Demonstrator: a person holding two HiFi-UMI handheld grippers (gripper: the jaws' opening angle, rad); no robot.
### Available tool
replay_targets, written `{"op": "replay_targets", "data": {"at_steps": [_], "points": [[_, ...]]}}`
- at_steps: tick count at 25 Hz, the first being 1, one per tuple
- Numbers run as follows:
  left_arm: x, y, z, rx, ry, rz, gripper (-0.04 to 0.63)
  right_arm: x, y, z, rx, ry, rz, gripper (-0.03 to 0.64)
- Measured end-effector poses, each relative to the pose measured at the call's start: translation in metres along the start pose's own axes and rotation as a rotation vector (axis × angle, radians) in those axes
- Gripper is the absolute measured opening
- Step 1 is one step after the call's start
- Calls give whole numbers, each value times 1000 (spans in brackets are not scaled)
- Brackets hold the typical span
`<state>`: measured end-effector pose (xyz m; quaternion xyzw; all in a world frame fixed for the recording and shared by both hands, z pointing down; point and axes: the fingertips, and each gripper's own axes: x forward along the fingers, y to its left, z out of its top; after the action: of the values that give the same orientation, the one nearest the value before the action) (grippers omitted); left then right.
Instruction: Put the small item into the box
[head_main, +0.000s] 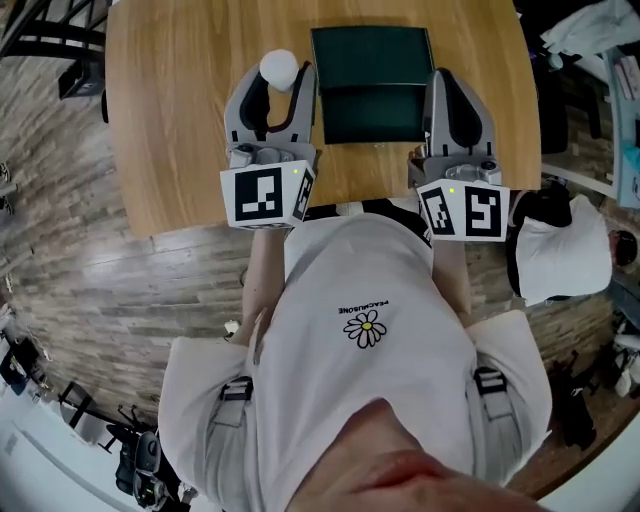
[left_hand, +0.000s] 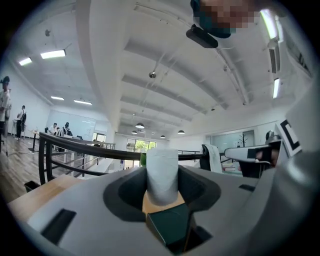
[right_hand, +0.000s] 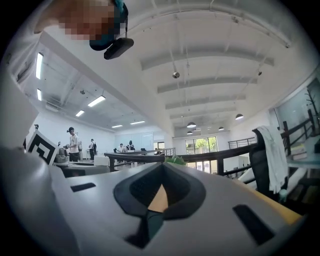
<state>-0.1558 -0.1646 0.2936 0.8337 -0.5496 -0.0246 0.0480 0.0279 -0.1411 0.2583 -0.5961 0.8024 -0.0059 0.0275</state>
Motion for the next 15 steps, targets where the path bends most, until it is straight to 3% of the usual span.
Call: {"op": "replay_targets", "data": {"at_steps": [6, 10, 15], "points": [[-1, 1, 4, 4, -6, 37, 193, 1, -5, -1, 2, -6, 23, 5], [6, 0, 7, -26, 9, -6, 192, 0, -9, -1, 42, -3, 21, 5], [18, -15, 29, 86, 14, -73, 192, -5, -18, -3, 45, -4, 19, 5]]}}
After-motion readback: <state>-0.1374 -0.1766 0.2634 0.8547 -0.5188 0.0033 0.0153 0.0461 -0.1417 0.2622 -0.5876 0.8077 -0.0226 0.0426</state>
